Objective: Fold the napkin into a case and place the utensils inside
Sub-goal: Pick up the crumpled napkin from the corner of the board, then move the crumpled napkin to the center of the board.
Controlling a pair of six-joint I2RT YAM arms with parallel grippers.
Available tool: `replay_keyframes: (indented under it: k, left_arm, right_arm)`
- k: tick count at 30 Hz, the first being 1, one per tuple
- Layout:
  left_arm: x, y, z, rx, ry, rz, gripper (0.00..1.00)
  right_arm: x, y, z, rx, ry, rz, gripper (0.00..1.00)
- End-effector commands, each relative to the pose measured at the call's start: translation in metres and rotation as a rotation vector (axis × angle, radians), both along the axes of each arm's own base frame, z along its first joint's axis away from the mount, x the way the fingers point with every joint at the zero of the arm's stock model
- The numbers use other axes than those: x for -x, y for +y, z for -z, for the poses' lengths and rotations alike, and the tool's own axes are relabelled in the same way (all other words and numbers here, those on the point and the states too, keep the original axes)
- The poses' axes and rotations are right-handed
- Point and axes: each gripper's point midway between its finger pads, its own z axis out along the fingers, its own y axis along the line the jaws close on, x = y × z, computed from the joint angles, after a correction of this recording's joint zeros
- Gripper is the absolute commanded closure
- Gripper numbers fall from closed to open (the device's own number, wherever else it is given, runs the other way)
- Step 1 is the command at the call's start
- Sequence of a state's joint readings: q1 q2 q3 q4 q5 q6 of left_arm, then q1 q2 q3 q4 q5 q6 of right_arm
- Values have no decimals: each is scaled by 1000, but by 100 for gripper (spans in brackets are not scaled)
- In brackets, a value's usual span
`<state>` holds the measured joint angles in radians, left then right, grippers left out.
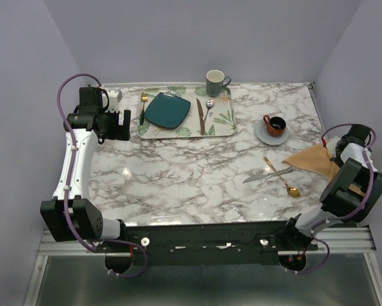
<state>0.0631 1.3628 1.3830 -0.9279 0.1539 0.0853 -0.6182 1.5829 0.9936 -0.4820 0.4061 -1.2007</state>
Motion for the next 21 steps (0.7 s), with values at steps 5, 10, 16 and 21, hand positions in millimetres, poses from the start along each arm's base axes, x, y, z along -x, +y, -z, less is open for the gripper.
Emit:
replay_keyframes:
  k: [5, 10, 16, 21]
  left_arm:
    - [2, -4, -5, 9, -15, 17, 1]
    - [-1, -7, -23, 27, -61, 24, 1]
    - [-5, 4, -47, 140, -120, -34, 1]
    - [-2, 17, -64, 196, -169, -66, 1]
  right_arm:
    - [-51, 85, -91, -242, -246, -191, 99]
    - [-86, 219, -187, -562, -477, -492, 99]
    - [-68, 357, -320, -874, -651, -856, 99]
    - [-13, 437, -354, -1038, -622, -1135, 99]
